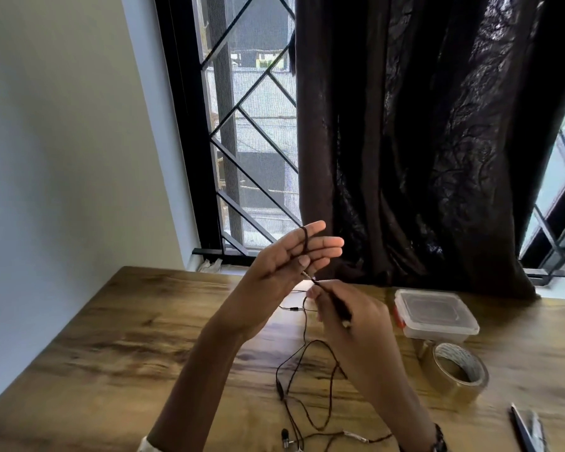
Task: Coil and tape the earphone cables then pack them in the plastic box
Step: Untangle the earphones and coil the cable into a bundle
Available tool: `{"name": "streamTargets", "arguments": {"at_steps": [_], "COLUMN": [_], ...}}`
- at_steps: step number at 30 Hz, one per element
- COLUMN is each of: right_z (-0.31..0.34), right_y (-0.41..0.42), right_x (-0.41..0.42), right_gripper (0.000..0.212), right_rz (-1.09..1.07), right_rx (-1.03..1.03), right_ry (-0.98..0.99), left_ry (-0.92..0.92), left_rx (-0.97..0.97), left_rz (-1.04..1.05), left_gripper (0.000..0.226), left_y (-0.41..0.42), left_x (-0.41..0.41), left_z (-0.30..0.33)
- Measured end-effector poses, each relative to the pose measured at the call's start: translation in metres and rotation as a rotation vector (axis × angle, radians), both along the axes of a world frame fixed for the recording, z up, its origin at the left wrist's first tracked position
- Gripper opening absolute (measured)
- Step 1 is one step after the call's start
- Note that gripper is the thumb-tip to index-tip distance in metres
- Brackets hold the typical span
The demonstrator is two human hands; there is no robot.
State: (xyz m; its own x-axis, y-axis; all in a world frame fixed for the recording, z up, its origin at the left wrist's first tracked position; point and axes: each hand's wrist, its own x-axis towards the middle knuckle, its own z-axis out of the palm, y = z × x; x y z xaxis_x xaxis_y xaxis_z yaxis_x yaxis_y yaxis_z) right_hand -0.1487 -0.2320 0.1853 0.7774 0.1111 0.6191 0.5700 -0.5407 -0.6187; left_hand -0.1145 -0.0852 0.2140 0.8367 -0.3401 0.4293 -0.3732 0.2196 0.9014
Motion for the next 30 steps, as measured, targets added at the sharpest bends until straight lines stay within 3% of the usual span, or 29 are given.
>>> {"name": "streamTargets", "arguments": {"at_steps": [6,17,21,26,30], "right_z": [0.017,0.077,0.095,0.095,0.08], "right_y": [-0.01,-0.036,-0.046,-0.047,-0.044], "right_x": [-0.011,0.006,0.02,0.033,0.037], "right_gripper": [0.01,0.02,0.009,0.009,0.013], "right_rz": [0.018,0.15,0.271,0.344,0.425], "right_rx": [-0.018,-0.337,-0.4,-0.315,-0.141], "right_ry": [-0.032,-0.16,-0.176,-0.182,-0.075], "left_ry": [-0.07,-0.072,-0.09,-0.073,-0.01], "left_rx": [0.067,0.052,0.042,0.032,0.012], "left_rz": [-0.058,-0.153,-0.263,-0.349,-0.313], "left_gripper": [0.047,0.035,0.032,0.037,0.038], "left_y": [0.003,-0.004,-0.003,0.0,0.001], "left_x": [0.0,-0.009,-0.013,-0.012,-0.015], "left_z": [-0.003,-0.006,-0.003,0.001,0.002]}}
